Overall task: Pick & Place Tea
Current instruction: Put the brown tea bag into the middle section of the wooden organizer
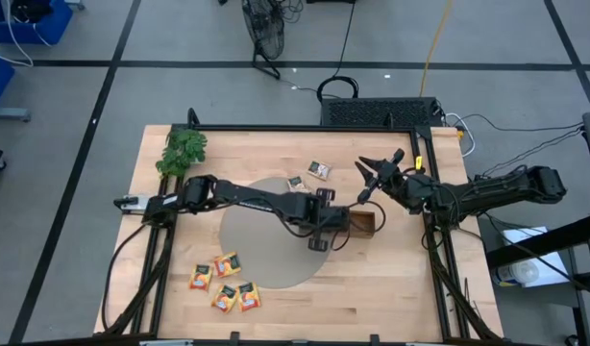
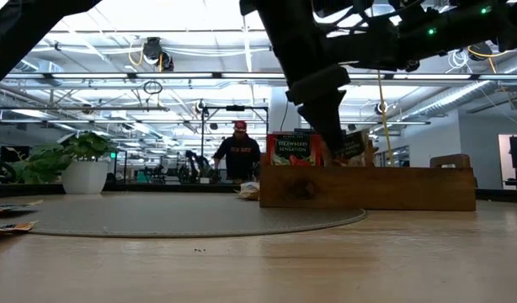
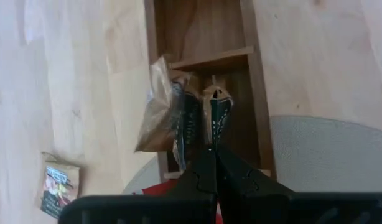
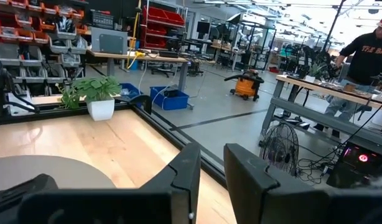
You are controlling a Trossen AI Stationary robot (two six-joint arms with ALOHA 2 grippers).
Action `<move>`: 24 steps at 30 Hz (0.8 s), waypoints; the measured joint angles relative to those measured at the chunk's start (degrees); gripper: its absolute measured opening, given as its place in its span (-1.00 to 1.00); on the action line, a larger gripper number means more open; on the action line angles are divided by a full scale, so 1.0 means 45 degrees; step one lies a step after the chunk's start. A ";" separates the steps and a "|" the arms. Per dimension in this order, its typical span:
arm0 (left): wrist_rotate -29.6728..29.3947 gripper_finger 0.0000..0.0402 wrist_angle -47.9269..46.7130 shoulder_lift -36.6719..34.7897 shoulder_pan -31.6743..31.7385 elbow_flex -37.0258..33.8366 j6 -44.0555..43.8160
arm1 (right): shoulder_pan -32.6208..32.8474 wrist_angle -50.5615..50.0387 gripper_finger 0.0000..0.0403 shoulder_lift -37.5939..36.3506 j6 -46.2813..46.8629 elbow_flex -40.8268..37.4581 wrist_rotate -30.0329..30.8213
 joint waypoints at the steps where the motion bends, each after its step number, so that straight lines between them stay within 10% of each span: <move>1: -0.0013 -1.00 0.0033 0.0029 0.0033 0.0005 0.0000 | 0.0000 -0.0004 -0.71 0.0000 0.0000 0.0000 0.0000; 24: -0.1787 -0.06 0.0943 -0.0135 0.0130 0.0058 0.0521 | 0.0000 -0.0388 -0.71 0.0000 0.0223 0.0000 -0.0005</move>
